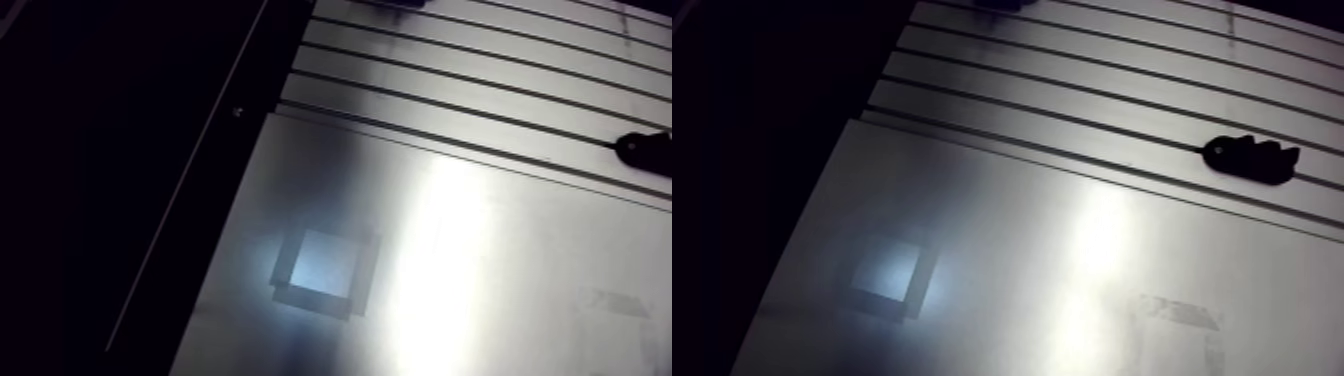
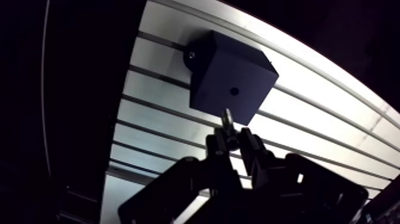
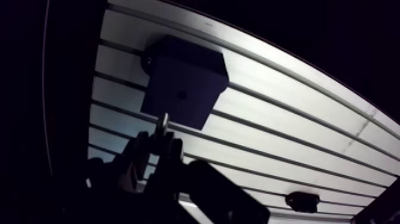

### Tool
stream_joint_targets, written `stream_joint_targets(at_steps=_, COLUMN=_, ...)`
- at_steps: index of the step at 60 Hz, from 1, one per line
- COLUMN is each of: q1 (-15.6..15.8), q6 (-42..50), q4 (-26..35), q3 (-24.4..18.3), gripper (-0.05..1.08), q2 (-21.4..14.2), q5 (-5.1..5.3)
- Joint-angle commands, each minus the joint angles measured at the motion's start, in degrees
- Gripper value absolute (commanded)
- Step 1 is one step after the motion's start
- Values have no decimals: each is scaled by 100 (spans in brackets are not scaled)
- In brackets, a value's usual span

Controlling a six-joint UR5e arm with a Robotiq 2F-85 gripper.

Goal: Pick up the M10 bolt and insert it into the hole until fully seated.

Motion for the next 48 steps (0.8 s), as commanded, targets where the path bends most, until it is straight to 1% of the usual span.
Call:
stream_joint_targets(at_steps=1, q1=-13, q6=-21, q4=0, q3=-31, gripper=108, q2=62, q5=-5)
stream_joint_targets(at_steps=48, q1=-91, q6=-47, q4=-9, q3=-6, gripper=108, q2=91, q5=4)
